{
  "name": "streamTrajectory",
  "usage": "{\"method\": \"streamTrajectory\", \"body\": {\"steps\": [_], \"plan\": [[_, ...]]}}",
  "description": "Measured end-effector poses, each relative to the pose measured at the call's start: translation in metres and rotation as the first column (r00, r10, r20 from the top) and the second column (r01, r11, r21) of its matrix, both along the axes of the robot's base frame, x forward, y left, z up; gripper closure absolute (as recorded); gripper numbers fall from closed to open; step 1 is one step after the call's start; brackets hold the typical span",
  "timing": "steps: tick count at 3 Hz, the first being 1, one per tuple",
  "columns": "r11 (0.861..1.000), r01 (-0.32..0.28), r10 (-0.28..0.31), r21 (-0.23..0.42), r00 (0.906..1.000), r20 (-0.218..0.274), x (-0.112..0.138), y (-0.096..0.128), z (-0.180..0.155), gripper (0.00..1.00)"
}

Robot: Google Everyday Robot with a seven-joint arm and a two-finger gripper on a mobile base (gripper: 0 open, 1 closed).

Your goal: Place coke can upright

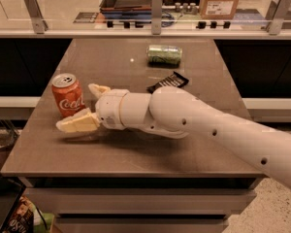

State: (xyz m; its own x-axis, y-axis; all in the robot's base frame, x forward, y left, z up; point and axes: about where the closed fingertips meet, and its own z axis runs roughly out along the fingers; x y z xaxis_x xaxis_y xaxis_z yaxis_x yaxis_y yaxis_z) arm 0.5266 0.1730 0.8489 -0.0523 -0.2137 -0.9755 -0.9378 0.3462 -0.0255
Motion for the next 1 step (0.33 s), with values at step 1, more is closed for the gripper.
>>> {"method": "streamTrajectory", "body": {"steps": [1], "plan": [[1.0,0.0,0.0,0.0,1.0,0.0,0.0,0.0001,0.0,0.0]]}}
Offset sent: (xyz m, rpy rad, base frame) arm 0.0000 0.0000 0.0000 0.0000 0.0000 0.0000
